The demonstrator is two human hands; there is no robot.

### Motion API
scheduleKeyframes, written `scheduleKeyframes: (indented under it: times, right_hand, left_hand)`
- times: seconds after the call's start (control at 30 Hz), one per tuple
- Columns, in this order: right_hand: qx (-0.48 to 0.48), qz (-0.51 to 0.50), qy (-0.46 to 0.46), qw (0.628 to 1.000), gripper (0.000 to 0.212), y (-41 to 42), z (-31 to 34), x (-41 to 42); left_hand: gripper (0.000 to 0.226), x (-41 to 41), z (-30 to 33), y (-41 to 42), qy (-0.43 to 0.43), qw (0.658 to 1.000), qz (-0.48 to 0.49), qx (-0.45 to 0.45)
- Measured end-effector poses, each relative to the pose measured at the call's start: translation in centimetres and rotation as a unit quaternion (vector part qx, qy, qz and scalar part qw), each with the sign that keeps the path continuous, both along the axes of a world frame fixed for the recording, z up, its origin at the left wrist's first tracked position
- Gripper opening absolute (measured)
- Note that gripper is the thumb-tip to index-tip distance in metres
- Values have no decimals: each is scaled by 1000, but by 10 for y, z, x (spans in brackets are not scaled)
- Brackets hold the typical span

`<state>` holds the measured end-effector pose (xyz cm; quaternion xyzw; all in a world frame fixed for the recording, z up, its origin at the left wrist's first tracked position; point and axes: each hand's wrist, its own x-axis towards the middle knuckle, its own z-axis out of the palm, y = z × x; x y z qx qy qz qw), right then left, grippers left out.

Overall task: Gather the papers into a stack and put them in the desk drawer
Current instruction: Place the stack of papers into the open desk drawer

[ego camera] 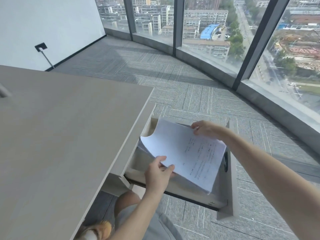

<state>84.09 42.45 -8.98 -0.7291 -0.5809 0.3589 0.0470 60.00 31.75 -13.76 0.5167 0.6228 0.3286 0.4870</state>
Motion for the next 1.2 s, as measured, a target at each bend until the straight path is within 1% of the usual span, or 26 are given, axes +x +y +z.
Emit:
scheduleKeyframes:
  times: [0.03, 0.07, 0.17, 0.23, 0.27, 0.3, 0.37, 0.43, 0.57, 0.63, 0.73, 0.83, 0.9, 0.97, 1.03, 1.2]
  right_hand:
    - [4, 4, -3, 1000, 42, 3, -6, -1]
    - [3, 6, -8, 1000, 41, 5, -11, -2]
    - [-2, 29, -50, 998, 37, 11, -25, -4]
    - [-9, 56, -86, 995, 34, 14, -32, -3]
    - [-10, 68, -99, 993, 32, 15, -35, -3]
    - [-10, 75, -110, 991, 31, 16, -37, -3]
    - [-4, 86, -124, 989, 30, 18, -42, -3]
    - [11, 96, -122, 988, 30, 20, -48, -4]
    - [36, 96, -87, 991, 31, 22, -65, -4]
    - [52, 86, -83, 991, 33, 21, -69, -4]
    - [61, 66, -102, 991, 30, 21, -76, -2]
    - [65, 53, -118, 990, 27, 20, -83, -2]
    - [75, 51, -128, 988, 28, 18, -87, -4]
    - [92, 55, -147, 983, 30, 15, -90, -8]
    - [109, 67, -171, 977, 28, 11, -94, -10]
    - [151, 84, -198, 965, 22, 5, -96, -12]
  left_hand:
    - [34, 1, -2, 1, 7, 1000, -13, -16]
    - [29, 2, -4, 2, 25, 999, -27, -30]
    - [30, 3, -7, 10, 85, 991, -88, -53]
    - [20, 4, -7, 16, 148, 975, -163, -32]
    - [13, 5, -7, 18, 191, 960, -204, -16]
    - [13, 6, -9, 20, 229, 944, -238, 2]
    - [25, 9, -13, 22, 270, 924, -272, 16]
    - [30, 11, -16, 24, 292, 912, -287, 17]
    - [29, 14, -23, 26, 334, 890, -311, 10]
    - [27, 16, -24, 26, 358, 877, -319, -1]
    - [25, 17, -20, 25, 385, 859, -337, -8]
    - [34, 19, -18, 26, 410, 841, -353, -15]
    - [39, 20, -19, 29, 421, 828, -369, -25]
    - [45, 21, -21, 32, 432, 814, -385, -43]
    - [48, 21, -21, 34, 444, 803, -395, -54]
    - [45, 21, -19, 37, 465, 785, -406, -53]
